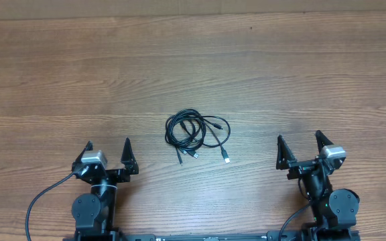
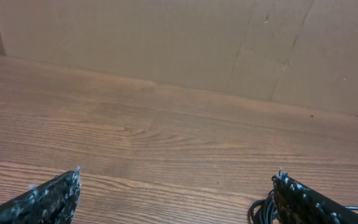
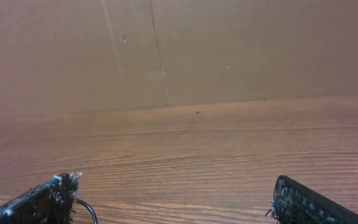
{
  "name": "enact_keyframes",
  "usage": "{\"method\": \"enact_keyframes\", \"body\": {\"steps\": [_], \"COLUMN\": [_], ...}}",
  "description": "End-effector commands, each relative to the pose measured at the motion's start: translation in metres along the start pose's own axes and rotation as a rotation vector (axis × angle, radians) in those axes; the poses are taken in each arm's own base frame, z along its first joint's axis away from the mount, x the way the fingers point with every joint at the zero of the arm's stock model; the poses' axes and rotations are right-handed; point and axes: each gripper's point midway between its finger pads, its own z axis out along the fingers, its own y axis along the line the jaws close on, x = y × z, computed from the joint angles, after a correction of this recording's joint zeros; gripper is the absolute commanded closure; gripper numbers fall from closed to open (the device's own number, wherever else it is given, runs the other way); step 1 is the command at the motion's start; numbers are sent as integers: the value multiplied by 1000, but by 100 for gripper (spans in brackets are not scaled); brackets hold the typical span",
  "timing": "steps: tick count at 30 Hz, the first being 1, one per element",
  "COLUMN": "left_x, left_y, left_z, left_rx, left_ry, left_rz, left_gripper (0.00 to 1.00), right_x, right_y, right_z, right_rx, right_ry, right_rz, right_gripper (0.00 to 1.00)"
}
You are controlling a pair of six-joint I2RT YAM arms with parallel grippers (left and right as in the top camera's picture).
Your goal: Untangle cables
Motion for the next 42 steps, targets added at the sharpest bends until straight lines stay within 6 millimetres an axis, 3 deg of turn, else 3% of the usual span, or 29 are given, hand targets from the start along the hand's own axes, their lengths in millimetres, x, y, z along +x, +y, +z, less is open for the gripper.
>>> {"method": "enact_keyframes", "body": {"steps": [1, 20, 26, 33, 42], "left_x": [-1, -8, -20, -32, -36], "left_y": [3, 3, 1, -2, -6], "left_z": [0, -1, -1, -3, -3], "left_rx": [-14, -15, -5, 5, 30], "left_ry": [-7, -39, -88, -137, -152], "left_rz": [18, 2, -4, -4, -2], "left_gripper": [1, 0, 0, 1, 1], "right_x": [2, -2, -19, -40, -63], "right_y": [-3, -1, 2, 5, 10], "right_z": [0, 0, -1, -4, -10], "right_rx": [14, 5, -7, -30, -50], "right_ry": [-1, -19, -86, -147, -195], "right_rz": [1, 3, -5, 180, 241], "right_gripper": [0, 0, 0, 0, 0]}}
